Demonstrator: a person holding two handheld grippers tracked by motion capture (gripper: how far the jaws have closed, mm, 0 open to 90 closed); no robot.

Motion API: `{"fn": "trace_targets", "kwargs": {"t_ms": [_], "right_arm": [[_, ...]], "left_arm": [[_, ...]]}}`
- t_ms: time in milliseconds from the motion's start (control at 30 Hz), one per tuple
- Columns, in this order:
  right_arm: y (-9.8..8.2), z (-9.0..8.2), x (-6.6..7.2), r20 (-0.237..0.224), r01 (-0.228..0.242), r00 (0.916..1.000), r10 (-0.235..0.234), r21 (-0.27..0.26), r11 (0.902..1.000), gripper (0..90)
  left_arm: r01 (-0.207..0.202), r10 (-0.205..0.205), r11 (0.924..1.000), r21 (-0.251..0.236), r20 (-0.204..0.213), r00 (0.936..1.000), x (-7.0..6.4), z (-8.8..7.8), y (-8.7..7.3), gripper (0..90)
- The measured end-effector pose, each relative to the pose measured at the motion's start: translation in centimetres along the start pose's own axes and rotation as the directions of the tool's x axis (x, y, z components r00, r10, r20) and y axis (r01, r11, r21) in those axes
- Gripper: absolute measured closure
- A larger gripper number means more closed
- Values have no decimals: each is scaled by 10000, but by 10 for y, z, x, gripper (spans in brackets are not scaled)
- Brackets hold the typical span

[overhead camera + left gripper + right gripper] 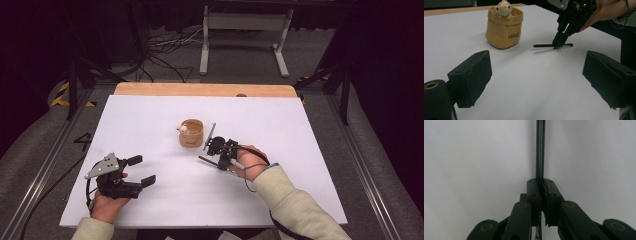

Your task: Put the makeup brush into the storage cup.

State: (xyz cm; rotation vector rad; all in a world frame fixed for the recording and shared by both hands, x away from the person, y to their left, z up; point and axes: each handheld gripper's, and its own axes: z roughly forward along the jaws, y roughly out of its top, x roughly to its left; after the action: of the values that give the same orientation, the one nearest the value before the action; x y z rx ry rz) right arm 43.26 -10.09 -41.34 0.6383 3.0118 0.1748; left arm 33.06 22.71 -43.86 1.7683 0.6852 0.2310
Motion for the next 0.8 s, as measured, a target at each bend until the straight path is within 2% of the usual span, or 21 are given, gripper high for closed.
{"fn": "trace_targets", "kwargs": {"t_ms": [67,167,200,300,400,500,567,667,700,767,800], "right_arm": [[1,-6,3,16,200,9998,-200,-3,9998,849],[2,-16,8,106,547,9984,-547,-52,9985,848],[2,-19,10,134,669,9977,-668,-64,9977,848],[3,-32,18,230,1113,9936,-1110,-129,9937,848],[3,-42,26,288,1553,9875,-1548,-161,9877,848],[4,-51,35,303,2017,9791,-2013,-137,9793,848],[5,-56,41,293,2311,9726,-2307,-111,9729,848],[6,-63,47,229,2672,9635,-2668,-119,9636,848],[7,-65,49,213,2766,9608,-2764,-92,9609,848],[7,-69,53,231,2913,9564,-2911,-67,9566,848],[7,-69,53,231,2913,9564,-2911,-67,9566,848]], "left_arm": [[-23,23,10000,65,24,10000,-1,1,1,89],[-444,440,9989,153,256,9987,-2,3,4,100],[-675,669,9976,160,360,9971,-3,3,5,107],[-920,900,9955,219,796,9928,-6,7,9,132],[-985,945,9947,282,1173,9886,-9,13,13,143],[-1072,1001,9935,383,1548,9829,-11,18,16,161],[-1119,1002,9926,467,2044,9737,-11,22,19,195],[-1350,1209,9898,453,2337,9648,-15,27,22,228],[-1463,1313,9883,425,2492,9595,-15,30,24,233],[-1502,1329,9876,460,2660,9548,-18,35,27,238],[-1502,1329,9876,460,2660,9548,-18,35,27,240]]}}
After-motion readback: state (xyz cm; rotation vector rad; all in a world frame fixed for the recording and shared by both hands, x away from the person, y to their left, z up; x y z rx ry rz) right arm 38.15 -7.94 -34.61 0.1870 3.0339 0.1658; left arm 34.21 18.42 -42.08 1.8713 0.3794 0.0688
